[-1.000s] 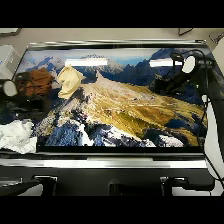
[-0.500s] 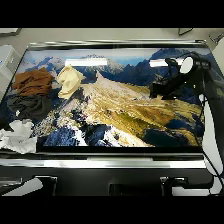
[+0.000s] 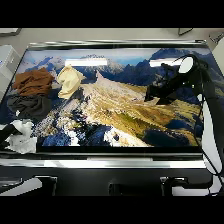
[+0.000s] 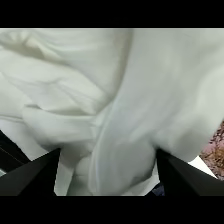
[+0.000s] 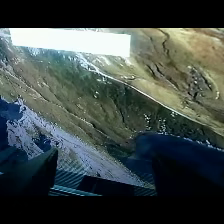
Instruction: Fold the clothes and pants, and hang the long-sleeved shirts on hangers.
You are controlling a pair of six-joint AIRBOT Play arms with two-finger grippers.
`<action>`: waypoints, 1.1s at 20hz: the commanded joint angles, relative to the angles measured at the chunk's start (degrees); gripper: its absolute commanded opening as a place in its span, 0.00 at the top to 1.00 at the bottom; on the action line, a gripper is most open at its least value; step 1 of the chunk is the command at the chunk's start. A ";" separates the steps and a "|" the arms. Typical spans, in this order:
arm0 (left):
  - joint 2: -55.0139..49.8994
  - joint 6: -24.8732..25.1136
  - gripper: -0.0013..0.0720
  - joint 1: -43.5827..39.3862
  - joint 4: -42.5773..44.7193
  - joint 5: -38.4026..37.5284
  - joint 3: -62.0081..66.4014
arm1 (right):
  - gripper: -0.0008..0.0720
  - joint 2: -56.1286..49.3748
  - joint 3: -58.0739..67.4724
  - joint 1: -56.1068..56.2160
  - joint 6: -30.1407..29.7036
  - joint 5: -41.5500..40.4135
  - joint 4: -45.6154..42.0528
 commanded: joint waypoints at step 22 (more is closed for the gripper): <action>-28.74 -7.21 0.01 -40.83 -19.91 18.18 39.23 | 0.07 -0.04 -0.02 0.07 -0.57 -3.13 1.07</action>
